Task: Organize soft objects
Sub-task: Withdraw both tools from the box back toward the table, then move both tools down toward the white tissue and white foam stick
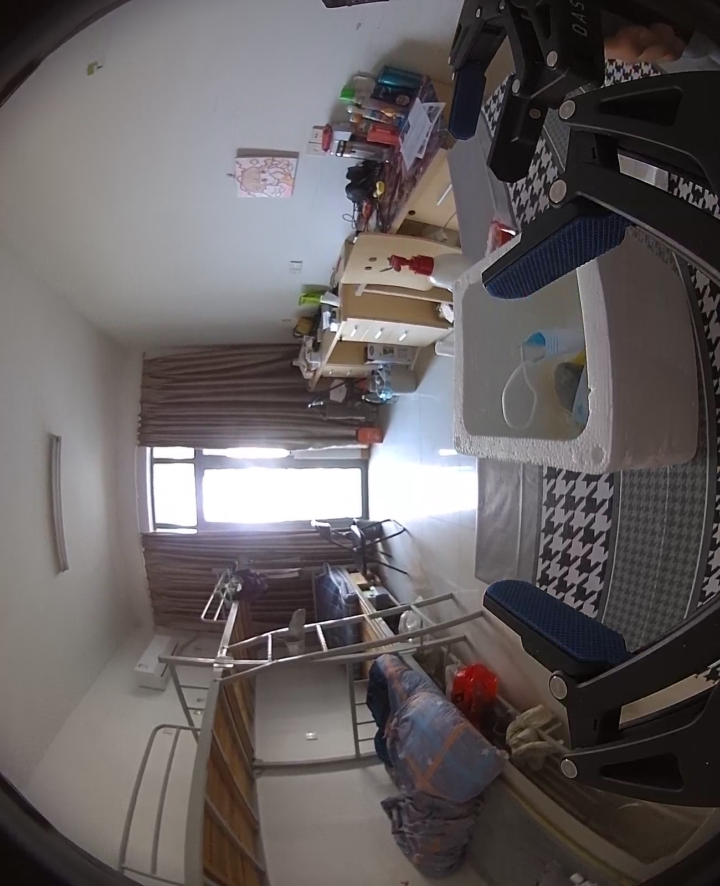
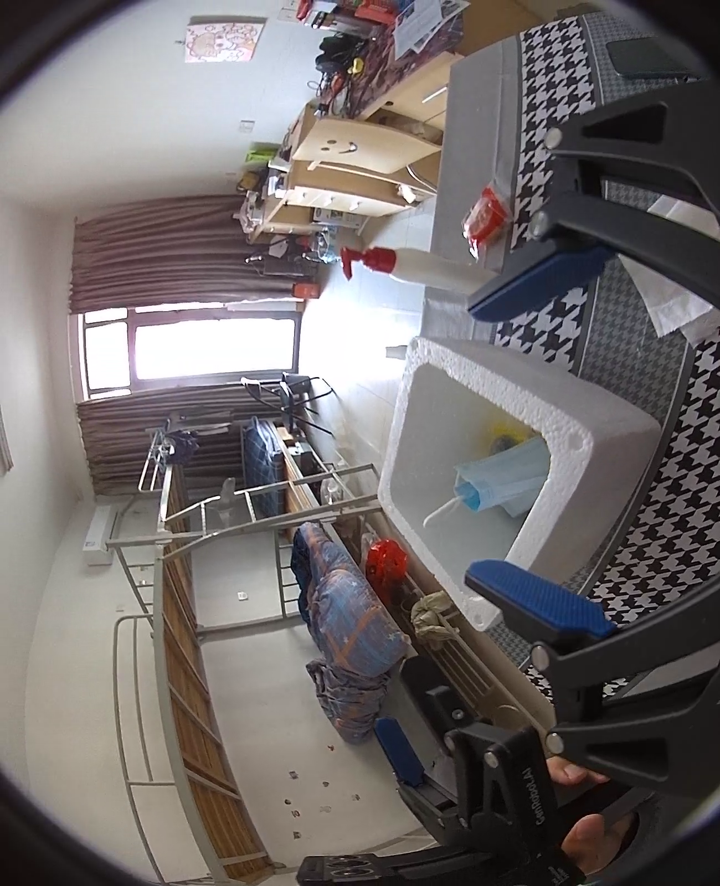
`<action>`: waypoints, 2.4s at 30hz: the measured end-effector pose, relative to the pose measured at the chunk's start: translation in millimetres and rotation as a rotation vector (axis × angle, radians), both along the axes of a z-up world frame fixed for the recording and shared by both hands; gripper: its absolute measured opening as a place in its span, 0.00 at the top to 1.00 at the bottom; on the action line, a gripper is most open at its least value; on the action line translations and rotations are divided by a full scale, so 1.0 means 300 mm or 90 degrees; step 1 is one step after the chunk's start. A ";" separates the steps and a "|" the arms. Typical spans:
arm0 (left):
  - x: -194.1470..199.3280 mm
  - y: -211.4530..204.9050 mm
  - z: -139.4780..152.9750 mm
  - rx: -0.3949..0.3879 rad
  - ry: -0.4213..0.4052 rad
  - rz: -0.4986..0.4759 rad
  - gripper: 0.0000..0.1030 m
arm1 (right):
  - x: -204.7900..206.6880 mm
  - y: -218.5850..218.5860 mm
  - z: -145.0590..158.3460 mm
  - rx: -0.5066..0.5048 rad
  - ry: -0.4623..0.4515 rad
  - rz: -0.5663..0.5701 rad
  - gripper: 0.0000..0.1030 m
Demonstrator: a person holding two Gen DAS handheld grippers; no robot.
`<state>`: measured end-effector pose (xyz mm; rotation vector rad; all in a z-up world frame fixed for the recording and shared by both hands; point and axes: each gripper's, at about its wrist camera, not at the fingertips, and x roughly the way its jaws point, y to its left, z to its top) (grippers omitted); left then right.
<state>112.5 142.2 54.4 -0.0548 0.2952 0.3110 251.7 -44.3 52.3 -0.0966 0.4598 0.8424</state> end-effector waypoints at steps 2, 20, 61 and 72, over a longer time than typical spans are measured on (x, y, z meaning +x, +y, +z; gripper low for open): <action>0.001 -0.008 0.001 -0.002 -0.002 -0.002 0.01 | -0.003 -0.013 0.002 0.004 -0.001 -0.003 0.12; -0.003 -0.104 0.005 0.000 -0.002 -0.060 0.01 | -0.016 -0.122 0.014 0.024 -0.012 -0.057 0.12; 0.039 -0.307 -0.035 0.005 0.033 -0.177 0.01 | -0.035 -0.355 -0.047 0.037 -0.003 -0.145 0.12; 0.037 -0.340 -0.059 0.006 0.036 -0.187 0.01 | -0.024 -0.391 -0.090 0.027 0.007 -0.164 0.12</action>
